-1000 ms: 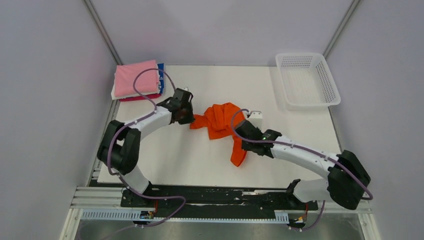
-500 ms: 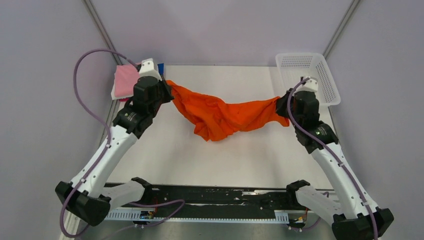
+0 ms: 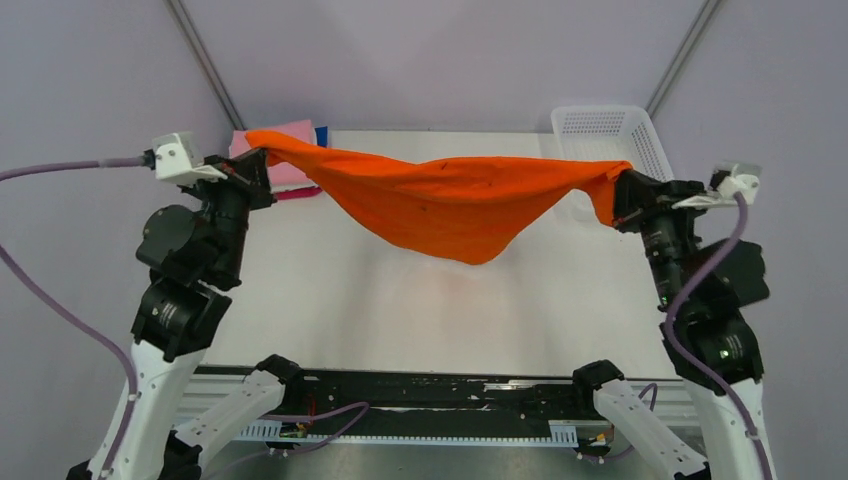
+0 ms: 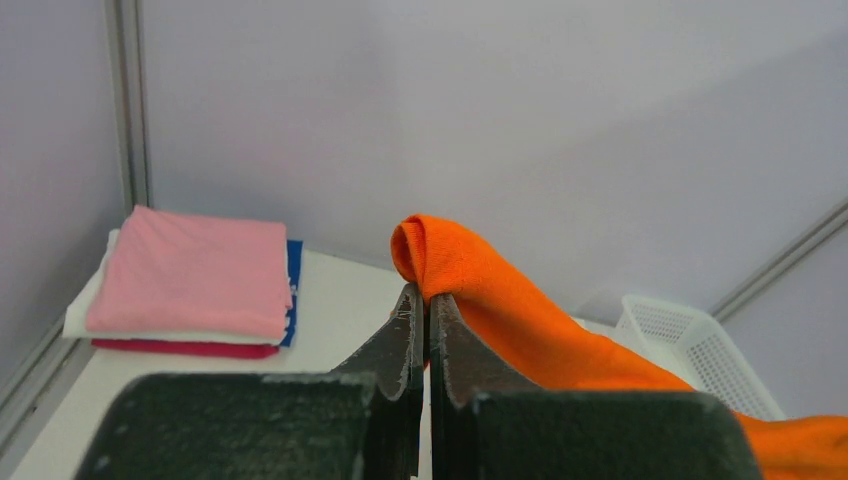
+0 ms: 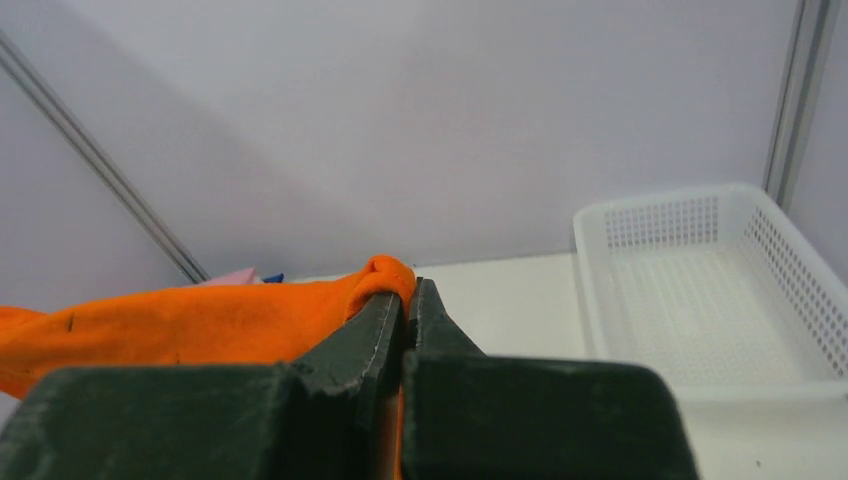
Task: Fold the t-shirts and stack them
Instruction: Flatten out the tshirt
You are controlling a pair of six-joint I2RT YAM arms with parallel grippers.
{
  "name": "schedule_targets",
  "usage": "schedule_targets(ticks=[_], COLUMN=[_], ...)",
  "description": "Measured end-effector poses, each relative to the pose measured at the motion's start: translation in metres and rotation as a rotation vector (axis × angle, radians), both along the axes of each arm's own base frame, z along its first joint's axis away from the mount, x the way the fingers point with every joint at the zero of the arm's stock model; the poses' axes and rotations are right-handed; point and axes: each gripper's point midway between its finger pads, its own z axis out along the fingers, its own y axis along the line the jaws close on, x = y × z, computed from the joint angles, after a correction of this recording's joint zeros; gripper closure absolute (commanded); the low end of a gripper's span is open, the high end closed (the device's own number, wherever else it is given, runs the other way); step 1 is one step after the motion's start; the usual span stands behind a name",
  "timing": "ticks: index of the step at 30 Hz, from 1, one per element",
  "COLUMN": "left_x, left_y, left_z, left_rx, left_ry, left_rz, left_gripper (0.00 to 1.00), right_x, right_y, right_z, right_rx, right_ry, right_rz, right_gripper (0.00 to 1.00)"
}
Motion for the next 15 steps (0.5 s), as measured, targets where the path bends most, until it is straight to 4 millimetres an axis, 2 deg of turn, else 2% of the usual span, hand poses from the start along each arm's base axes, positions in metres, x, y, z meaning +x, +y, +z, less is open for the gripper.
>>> schedule_targets(ticks=[5, 9, 12, 15], left_x=[-0.043, -0.087, -0.110, -0.114], left_y=[0.014, 0.026, 0.034, 0.036], left_z=[0.055, 0.097, 0.117, 0.121], left_rx=[-0.029, -0.059, -0.076, -0.082], left_ry=[-0.162, -0.309, -0.387, -0.404], left_rz=[-0.036, -0.081, -0.097, -0.097], left_gripper=[1.00, 1.00, 1.00, 1.00], right_x=[-0.061, -0.109, -0.127, -0.126], right_y=[-0.005, -0.009, -0.013, -0.014], right_z=[0.075, 0.119, 0.136, 0.137], right_rx=[0.007, 0.000, -0.012, -0.031], right_ry=[-0.244, -0.412, -0.480, -0.486], right_rz=[0.077, 0.125, 0.127, 0.119], right_gripper=[1.00, 1.00, 1.00, 1.00])
